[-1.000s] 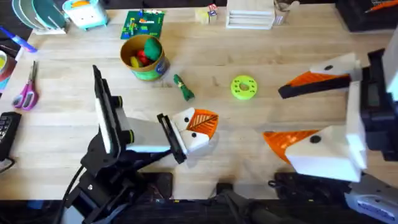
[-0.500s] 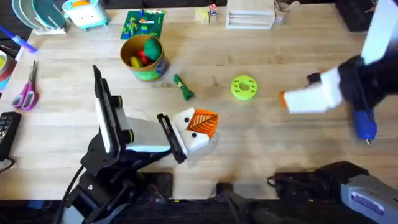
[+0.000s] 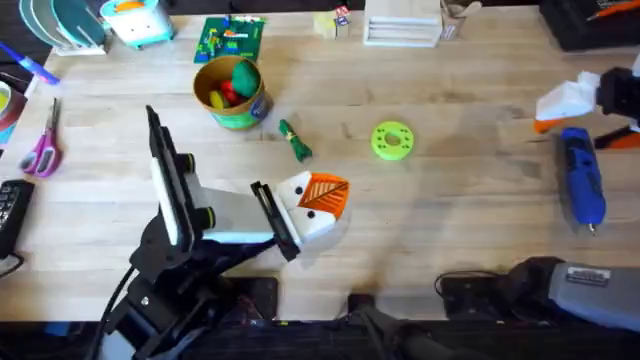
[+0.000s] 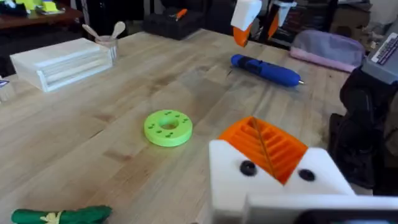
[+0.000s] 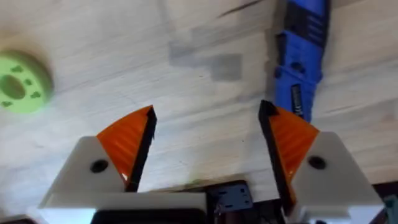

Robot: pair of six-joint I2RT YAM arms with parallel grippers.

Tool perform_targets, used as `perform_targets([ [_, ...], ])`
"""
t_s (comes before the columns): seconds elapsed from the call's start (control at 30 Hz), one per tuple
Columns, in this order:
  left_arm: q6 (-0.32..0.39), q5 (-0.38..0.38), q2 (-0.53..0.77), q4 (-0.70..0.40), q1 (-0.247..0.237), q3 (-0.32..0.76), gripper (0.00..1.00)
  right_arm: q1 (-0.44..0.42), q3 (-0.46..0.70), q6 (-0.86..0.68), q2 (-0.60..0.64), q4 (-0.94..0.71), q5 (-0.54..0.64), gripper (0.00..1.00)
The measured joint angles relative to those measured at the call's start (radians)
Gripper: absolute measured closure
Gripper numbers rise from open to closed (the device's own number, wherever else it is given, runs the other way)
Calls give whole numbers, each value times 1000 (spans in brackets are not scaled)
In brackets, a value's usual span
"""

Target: Pick up the gripper from the table and insert it into the empty holder that is missing its gripper. Then pick up a screw, insert it into the mounting hole, and use the screwdriver to tighten it. Finally, clean up the table by picking up the vegetable and placing it into the bucket.

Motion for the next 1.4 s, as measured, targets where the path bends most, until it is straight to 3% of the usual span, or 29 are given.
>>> perform_targets([
  [0.17, 0, 0, 0, 0, 0, 0, 985, -76, -4, -54, 42, 65, 117, 7],
  [0.43, 0, 0, 0, 0, 0, 0, 985, -117, -5, -229, 42, 219, 229, 9],
  [0.6, 0, 0, 0, 0, 0, 0, 985, -118, -5, -385, 59, 235, 243, 7],
  [0.77, 0, 0, 0, 0, 0, 0, 985, -124, -5, -460, 152, 233, 247, 7],
  [1.07, 0, 0, 0, 0, 0, 0, 985, -135, -5, -464, 314, 221, 245, 8],
  [1.4, 0, 0, 0, 0, 0, 0, 985, -167, -5, -449, 400, 264, 181, 7],
])
